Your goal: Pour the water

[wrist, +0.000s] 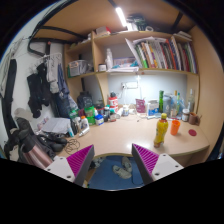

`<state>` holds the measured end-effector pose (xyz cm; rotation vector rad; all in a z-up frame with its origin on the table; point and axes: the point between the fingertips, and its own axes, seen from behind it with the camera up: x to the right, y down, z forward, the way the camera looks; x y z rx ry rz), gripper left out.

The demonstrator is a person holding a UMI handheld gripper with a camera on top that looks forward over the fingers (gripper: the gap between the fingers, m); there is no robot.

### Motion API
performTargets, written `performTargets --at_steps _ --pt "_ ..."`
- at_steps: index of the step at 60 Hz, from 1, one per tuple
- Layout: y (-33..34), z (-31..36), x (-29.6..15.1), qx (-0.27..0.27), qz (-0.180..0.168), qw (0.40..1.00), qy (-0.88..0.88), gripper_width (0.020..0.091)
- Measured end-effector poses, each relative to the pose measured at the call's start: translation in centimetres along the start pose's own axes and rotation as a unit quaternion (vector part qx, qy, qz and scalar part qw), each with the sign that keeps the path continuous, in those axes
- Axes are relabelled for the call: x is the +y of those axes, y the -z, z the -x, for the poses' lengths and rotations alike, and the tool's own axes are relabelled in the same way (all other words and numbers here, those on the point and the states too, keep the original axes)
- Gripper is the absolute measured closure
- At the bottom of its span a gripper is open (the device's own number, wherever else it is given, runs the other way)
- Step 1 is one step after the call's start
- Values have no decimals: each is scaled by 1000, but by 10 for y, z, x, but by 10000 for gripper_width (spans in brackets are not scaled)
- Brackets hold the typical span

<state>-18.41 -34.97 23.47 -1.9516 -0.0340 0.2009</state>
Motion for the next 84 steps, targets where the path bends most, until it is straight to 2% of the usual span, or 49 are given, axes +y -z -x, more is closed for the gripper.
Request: performTargets --at_steps 16,29,38,49,57,67,69,73,84 --pt "1 12 20 11 -12 1000 -7 270" --pt "-20 -72 26 67 -33 997 -2 277" --pt "-76 -162 31 115 -44 992 16 273" --pt "-166 -249 36 141 -54 988 23 271" --pt "-225 -275 44 121 -48 991 43 274" --pt "-281 -281 40 95 -65 992 50 282" --pt "-288 -284 36 93 -69 992 56 310" --pt "-297 -285 36 86 -59 993 63 626" --pt "-301 -290 36 92 -57 993 55 670"
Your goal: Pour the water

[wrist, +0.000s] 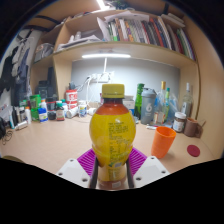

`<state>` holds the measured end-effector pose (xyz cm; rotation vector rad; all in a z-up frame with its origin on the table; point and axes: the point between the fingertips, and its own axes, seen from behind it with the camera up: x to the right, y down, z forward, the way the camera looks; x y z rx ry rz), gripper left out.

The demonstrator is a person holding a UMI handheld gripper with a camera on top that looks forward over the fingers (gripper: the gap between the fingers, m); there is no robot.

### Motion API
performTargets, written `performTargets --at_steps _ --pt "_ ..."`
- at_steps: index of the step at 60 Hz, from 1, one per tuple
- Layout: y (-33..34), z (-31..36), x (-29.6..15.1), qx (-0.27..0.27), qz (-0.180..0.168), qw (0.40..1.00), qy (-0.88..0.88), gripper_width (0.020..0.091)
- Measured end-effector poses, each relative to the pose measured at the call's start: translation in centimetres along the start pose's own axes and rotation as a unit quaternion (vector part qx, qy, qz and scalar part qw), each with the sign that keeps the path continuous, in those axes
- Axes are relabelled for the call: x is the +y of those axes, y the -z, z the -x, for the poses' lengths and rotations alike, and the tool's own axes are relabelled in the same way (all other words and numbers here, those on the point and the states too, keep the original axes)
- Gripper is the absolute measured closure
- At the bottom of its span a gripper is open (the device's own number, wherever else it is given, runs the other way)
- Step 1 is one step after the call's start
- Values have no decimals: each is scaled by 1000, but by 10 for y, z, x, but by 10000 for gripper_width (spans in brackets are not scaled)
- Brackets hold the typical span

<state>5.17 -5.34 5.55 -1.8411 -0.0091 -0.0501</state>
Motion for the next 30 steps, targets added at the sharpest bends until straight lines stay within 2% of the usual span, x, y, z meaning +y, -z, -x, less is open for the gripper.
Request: performTargets --at_steps 6,10,18,23,28,29,30 --pt "-6 3 3 -12 28 999 -9 746" --pt "-9 16 1 -38 55 997 -41 781" --pt "-15 19 -54 -82 50 975 -201 805" --pt "-24 13 -99 -116 49 906 -405 807" --pt "-32 -2 -126 -144 52 789 -595 811" --pt "-33 -3 -128 -147 54 762 -629 846" --pt "-32 -5 -130 -150 57 733 -661 809"
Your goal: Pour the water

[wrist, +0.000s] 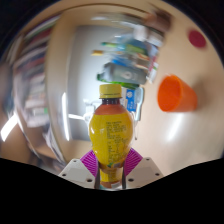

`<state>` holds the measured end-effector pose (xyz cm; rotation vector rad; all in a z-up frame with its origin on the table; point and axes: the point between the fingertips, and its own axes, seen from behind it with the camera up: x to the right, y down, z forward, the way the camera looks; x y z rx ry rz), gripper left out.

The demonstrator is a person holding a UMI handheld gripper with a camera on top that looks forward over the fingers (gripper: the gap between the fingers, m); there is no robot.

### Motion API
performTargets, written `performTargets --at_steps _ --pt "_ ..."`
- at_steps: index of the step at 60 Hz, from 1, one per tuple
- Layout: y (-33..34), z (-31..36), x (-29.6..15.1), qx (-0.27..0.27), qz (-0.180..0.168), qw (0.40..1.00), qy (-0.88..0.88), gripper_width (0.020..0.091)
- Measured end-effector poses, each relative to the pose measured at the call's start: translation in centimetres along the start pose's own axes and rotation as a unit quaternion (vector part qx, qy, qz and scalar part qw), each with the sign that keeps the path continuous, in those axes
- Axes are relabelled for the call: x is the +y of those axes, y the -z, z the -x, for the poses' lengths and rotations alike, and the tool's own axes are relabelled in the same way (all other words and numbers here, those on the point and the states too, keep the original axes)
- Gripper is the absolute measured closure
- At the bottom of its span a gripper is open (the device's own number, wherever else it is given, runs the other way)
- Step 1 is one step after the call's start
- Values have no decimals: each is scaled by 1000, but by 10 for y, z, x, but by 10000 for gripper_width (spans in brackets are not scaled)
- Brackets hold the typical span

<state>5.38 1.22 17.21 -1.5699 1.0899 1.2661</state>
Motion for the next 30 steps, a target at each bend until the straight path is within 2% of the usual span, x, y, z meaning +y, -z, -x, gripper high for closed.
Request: performTargets --at_steps 10,15,19,30 --pt "0 16 -27 -82 17 949 -304 807" --pt "-3 28 -36 -112 23 927 -358 808" --pt "-4 32 -45 -131 13 908 -397 807" --pt "-1 35 -56 -144 -1 889 -434 807"
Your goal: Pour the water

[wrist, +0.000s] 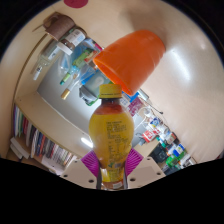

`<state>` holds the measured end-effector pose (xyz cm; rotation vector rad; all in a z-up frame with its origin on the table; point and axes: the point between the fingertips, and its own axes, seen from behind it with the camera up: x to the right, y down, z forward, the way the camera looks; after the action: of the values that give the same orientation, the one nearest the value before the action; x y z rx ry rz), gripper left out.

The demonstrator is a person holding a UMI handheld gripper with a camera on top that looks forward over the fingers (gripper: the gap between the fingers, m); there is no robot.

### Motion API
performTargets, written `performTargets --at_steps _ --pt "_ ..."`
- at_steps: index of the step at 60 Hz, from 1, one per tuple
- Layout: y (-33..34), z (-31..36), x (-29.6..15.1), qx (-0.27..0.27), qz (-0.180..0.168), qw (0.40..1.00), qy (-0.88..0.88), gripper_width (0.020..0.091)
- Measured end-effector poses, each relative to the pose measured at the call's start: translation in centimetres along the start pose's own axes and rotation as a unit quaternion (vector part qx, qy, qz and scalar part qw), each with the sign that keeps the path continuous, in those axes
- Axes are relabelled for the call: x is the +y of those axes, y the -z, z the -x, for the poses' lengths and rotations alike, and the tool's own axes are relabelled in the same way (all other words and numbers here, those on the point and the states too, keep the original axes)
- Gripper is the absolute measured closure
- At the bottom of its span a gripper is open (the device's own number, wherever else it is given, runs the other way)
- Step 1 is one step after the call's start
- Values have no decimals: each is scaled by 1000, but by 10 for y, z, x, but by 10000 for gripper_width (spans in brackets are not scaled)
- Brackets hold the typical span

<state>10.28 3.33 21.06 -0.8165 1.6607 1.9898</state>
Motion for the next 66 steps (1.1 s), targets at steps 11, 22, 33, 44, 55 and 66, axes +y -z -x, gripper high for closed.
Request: performTargets --at_steps 11,22,33,44,55,66 --pt "1 -8 -2 33 0 997 68 808" --pt "5 64 42 21 56 942 329 808" --pt "37 228 4 9 -109 664 739 771" --pt "95 290 -119 86 -221 393 889 686" --pt "120 197 -267 234 -189 360 883 644" --pt "125 146 -321 270 -179 376 868 634"
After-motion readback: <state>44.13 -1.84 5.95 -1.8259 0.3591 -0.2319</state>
